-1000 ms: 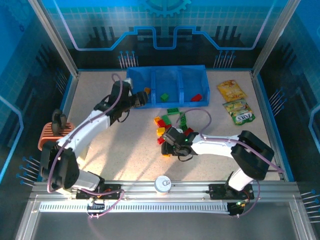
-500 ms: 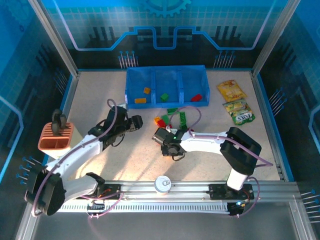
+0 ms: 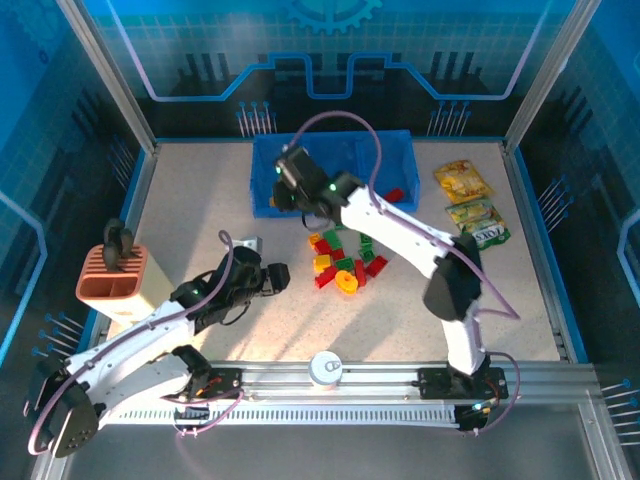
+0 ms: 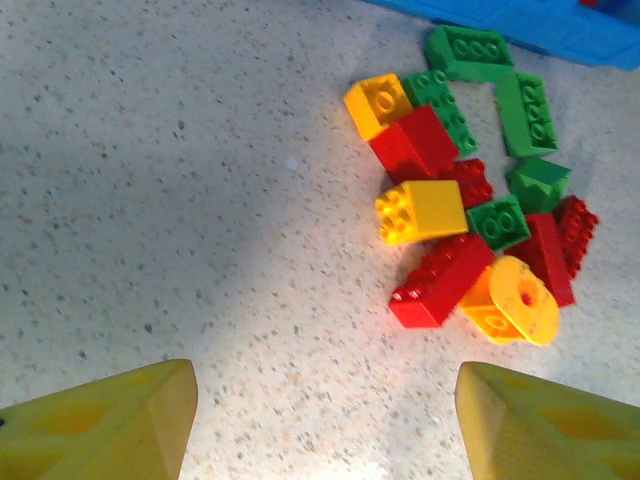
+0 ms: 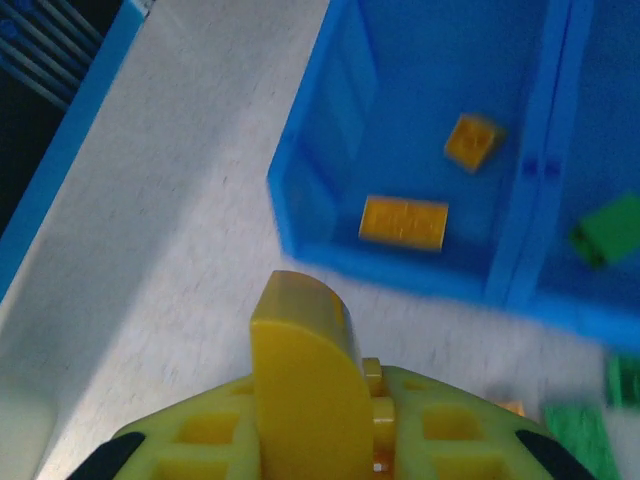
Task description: Sort the legos into containers by color
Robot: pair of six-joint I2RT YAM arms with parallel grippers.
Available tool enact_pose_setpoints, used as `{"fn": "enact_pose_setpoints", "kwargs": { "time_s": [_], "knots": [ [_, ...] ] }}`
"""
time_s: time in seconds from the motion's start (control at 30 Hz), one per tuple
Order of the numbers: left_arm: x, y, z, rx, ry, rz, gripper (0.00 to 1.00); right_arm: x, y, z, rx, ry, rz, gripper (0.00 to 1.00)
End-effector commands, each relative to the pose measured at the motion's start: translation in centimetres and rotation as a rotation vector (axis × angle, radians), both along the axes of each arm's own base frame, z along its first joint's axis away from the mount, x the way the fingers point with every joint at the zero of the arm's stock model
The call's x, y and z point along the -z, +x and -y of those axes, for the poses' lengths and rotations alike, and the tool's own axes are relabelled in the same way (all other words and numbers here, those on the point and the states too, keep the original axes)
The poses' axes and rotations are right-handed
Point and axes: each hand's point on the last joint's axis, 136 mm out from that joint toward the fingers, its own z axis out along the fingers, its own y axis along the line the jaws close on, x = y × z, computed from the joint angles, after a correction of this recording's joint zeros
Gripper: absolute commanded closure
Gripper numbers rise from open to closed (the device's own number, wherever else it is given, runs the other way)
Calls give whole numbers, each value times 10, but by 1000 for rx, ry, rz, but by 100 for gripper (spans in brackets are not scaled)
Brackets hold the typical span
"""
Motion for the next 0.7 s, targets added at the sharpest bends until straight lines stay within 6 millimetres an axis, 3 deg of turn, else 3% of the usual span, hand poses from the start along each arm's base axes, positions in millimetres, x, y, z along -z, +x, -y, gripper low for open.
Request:
{"fn": "enact_pose_setpoints", "kwargs": {
  "time_s": [0.0,0.1,0.27,0.33,0.4,0.47,0.5,0.67],
  "knots": [
    [6,-16,-12,-54,6,-12,30,60,33,-4,-87,-147,-67,84],
    [9,-24,-12,-50,-11,-20,31,77,69,-6,-57,-169,-51,84],
    [2,-29,-9,-29,-18,-8,30,97,94,-17,-76,-121,-23,81],
    [-3,-29,-9,-23,-11,1,30,105,99,-16,-68,-140,-12,75],
    [-9,-27,-8,-13,-7,18,30,103,100,-16,-72,-142,-1,59],
    [-11,-24,-5,2,2,28,29,87,99,-18,-85,-121,17,36],
    [-10,-22,-3,11,11,26,29,78,96,-20,-95,-114,29,30],
    [-6,-11,15,65,59,0,27,-6,69,-15,-119,-84,143,25]
  ]
}}
